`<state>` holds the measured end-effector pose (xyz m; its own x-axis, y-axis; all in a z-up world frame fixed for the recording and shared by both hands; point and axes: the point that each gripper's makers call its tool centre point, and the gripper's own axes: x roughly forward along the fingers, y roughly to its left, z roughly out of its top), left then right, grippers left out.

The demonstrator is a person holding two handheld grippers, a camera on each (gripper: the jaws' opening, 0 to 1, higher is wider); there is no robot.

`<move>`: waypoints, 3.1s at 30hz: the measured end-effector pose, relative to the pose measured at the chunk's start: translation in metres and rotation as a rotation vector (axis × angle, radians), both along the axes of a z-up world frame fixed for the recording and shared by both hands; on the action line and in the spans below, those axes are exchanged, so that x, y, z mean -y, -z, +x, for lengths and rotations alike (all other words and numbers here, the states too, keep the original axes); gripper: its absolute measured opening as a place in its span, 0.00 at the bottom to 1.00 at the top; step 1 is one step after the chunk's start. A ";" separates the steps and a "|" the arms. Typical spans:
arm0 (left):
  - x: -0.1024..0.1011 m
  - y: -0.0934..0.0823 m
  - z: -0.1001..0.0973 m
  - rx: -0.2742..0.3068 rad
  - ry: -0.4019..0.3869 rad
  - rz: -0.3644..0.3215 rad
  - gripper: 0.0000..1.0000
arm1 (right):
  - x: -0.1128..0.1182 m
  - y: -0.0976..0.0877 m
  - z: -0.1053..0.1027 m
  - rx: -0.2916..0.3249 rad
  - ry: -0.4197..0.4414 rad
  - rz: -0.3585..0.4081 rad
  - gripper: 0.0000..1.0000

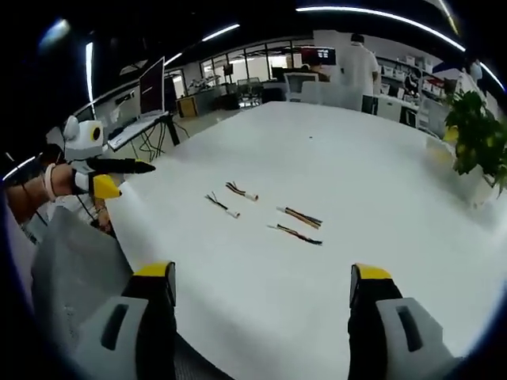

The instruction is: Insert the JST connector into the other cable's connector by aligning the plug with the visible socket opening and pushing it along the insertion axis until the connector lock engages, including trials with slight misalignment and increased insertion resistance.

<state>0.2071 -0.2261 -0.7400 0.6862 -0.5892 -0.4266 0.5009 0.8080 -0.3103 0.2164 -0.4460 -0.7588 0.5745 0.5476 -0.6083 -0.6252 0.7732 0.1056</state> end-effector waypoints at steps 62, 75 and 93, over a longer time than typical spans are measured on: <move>0.039 0.014 0.077 0.095 0.267 -0.016 0.87 | -0.021 0.009 0.091 0.110 -0.249 0.013 0.54; 0.045 0.013 0.084 0.100 0.305 -0.010 0.87 | -0.017 0.020 0.099 0.093 -0.234 -0.006 0.54; 0.053 0.033 0.107 0.075 0.334 0.039 0.86 | -0.020 0.039 0.118 0.091 -0.223 -0.032 0.54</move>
